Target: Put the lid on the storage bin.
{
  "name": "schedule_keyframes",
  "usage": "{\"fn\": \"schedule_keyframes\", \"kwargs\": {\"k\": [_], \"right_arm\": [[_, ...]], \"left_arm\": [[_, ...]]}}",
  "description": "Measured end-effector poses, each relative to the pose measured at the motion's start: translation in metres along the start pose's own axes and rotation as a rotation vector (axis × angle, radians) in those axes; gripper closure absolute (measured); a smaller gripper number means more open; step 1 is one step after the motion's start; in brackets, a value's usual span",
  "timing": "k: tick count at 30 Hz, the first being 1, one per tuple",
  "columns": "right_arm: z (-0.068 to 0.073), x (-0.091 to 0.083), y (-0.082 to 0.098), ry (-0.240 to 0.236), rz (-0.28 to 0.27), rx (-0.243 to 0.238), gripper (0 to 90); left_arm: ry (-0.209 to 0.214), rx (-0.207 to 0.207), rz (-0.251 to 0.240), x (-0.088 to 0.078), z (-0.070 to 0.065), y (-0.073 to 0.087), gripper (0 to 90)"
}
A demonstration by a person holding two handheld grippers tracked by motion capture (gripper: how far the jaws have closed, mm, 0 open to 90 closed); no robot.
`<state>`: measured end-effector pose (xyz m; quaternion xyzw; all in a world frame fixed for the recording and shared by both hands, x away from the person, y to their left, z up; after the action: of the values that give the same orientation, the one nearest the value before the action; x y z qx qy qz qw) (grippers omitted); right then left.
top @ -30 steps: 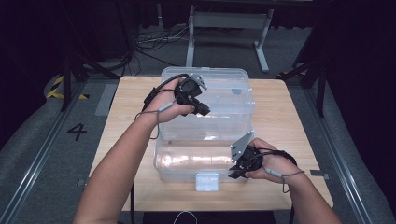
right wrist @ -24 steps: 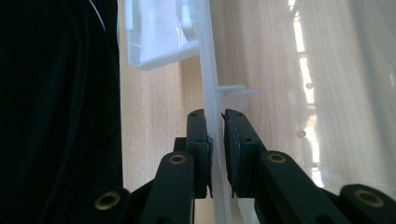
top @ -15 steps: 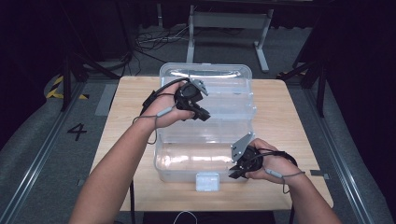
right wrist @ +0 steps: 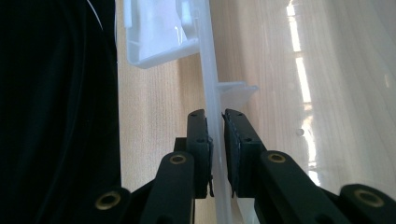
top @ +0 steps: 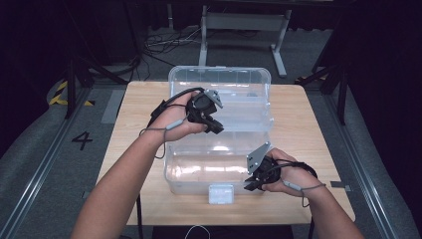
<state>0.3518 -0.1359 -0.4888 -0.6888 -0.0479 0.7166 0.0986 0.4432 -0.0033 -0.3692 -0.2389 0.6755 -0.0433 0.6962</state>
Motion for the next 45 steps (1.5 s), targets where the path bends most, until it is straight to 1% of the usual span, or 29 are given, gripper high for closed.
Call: {"fn": "schedule_keyframes", "kwargs": {"k": [2, 10, 11, 14, 15, 18, 20, 21, 22, 27, 30, 32, 35, 38, 41, 42, 44, 45], "right_arm": [[-0.001, 0.001, -0.001, 0.001, -0.007, -0.012, 81.1], [0.000, 0.000, 0.001, 0.010, 0.008, 0.001, 80.7], [0.000, 0.001, 0.000, 0.007, 0.006, -0.001, 80.7], [-0.001, 0.001, 0.000, 0.013, 0.004, -0.012, 80.6], [0.000, 0.001, 0.000, 0.016, 0.011, -0.001, 80.6], [-0.001, 0.001, 0.000, 0.021, 0.011, -0.016, 80.5], [0.000, 0.001, 0.000, 0.028, 0.015, -0.015, 80.4], [0.001, 0.001, 0.000, 0.025, 0.018, -0.007, 80.3], [0.000, 0.001, 0.000, 0.028, 0.018, -0.016, 80.3], [0.000, 0.001, 0.000, 0.031, 0.023, -0.015, 80.3], [0.001, 0.001, 0.001, 0.040, 0.028, 0.006, 80.3], [0.002, 0.001, 0.001, 0.042, 0.029, 0.010, 80.1], [0.000, 0.001, 0.000, 0.045, 0.017, -0.004, 80.1], [0.001, 0.000, 0.001, 0.043, 0.023, 0.006, 80.1], [0.001, 0.001, 0.001, 0.047, 0.013, 0.009, 80.1], [0.002, 0.001, 0.001, 0.044, 0.016, 0.018, 80.2], [0.002, 0.001, 0.001, 0.048, 0.015, 0.013, 80.1], [0.002, 0.001, 0.001, 0.048, 0.015, 0.004, 80.1]], "left_arm": [[0.004, 0.006, 0.002, 0.000, -0.004, 0.001, 85.0], [0.009, 0.017, 0.003, 0.001, -0.011, 0.004, 85.1], [0.010, 0.023, 0.004, 0.002, -0.013, 0.004, 85.2], [0.014, 0.025, 0.011, 0.002, -0.016, 0.005, 85.2], [0.012, 0.030, 0.018, 0.002, -0.017, 0.005, 85.3], [0.004, 0.039, 0.025, 0.003, -0.019, 0.005, 85.4], [0.002, 0.041, 0.029, 0.003, -0.021, 0.005, 85.4], [-0.001, 0.040, 0.031, 0.003, -0.021, 0.006, 85.4], [0.001, 0.037, 0.031, 0.003, -0.022, 0.006, 85.4], [0.011, 0.033, 0.027, 0.004, -0.025, 0.008, 85.4], [0.016, 0.039, 0.030, 0.005, -0.028, 0.009, 85.5], [0.020, 0.040, 0.030, 0.005, -0.029, 0.009, 85.5], [0.023, 0.044, 0.027, 0.006, -0.031, 0.010, 85.6], [0.025, 0.046, 0.028, 0.007, -0.032, 0.011, 85.6], [0.027, 0.049, 0.028, 0.007, -0.033, 0.012, 85.6], [0.027, 0.049, 0.028, 0.007, -0.033, 0.012, 85.6], [0.029, 0.048, 0.031, 0.008, -0.035, 0.012, 85.7], [0.027, 0.046, 0.034, 0.008, -0.035, 0.012, 85.7]]}}
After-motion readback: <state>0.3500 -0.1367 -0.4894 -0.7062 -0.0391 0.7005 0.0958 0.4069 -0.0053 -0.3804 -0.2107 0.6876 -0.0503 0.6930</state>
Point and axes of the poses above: each handheld gripper's, and its own axes: x roughly forward along the jaws, y roughly out of its underside, z roughly to its left, the point moved 10 cm from there along x, roughly forward along the jaws, and after that the axes turned 13 degrees about z, right-handed, at the moved point
